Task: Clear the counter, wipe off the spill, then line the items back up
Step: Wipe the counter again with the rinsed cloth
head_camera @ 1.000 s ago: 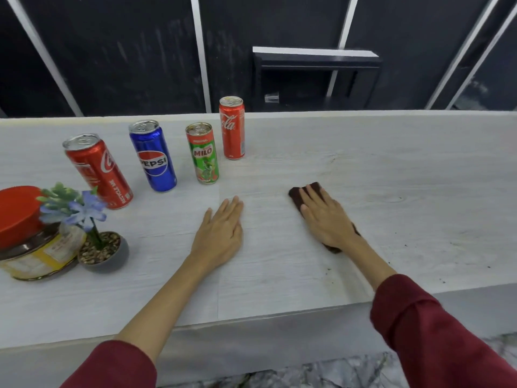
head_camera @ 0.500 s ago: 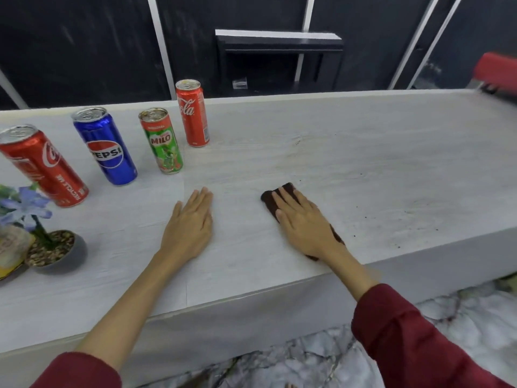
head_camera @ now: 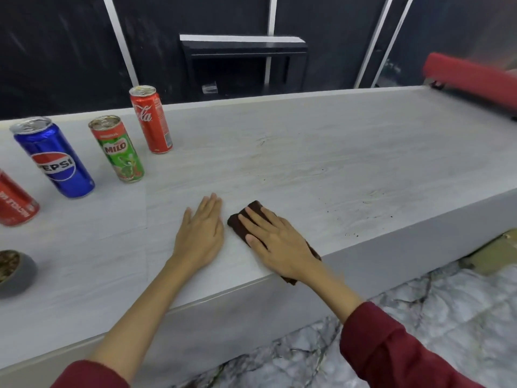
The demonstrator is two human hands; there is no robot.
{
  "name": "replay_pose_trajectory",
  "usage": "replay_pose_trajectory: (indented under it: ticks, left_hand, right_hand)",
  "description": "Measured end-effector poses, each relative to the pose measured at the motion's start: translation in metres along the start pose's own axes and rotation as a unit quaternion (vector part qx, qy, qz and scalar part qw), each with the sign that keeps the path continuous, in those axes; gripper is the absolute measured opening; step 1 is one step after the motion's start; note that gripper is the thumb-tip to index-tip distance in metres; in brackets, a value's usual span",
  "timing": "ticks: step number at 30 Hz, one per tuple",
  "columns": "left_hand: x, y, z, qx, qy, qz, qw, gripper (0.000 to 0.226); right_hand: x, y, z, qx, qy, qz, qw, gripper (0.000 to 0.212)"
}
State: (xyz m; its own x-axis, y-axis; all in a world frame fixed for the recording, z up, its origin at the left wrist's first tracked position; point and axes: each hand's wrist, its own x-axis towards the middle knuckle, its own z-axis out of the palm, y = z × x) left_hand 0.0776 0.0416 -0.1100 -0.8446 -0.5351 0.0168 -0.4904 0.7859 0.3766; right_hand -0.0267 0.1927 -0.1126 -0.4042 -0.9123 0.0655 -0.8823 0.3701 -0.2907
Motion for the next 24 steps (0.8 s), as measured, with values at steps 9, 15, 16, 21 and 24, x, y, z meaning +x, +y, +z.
replay_pose_trajectory:
  ticks: [9, 15, 16, 21, 24]
  left_hand:
    - [0.014, 0.043, 0.021, 0.01, 0.014, -0.019, 1.0, 0.053]
    - [0.015, 0.053, 0.028, 0.017, 0.032, -0.061, 0.997, 0.052]
    - [0.016, 0.055, 0.03, 0.018, 0.034, -0.07, 0.997, 0.052]
    - [0.018, 0.074, 0.037, 0.013, 0.05, -0.114, 0.992, 0.053]
    - [0.027, 0.103, 0.046, 0.01, 0.046, -0.125, 0.991, 0.053]
  right_hand:
    - [0.002, 0.174, -0.051, -0.034, 0.026, 0.181, 0.983, 0.052]
    - [0.019, 0.111, -0.031, -0.004, -0.015, 0.014, 1.0, 0.052]
    - [0.005, 0.113, -0.033, 0.0, -0.018, -0.019, 1.0, 0.05]
    - [-0.045, 0.206, -0.065, -0.014, -0.001, -0.026, 1.0, 0.06]
    - [-0.023, 0.261, -0.08, -0.029, -0.001, 0.051, 0.998, 0.059]
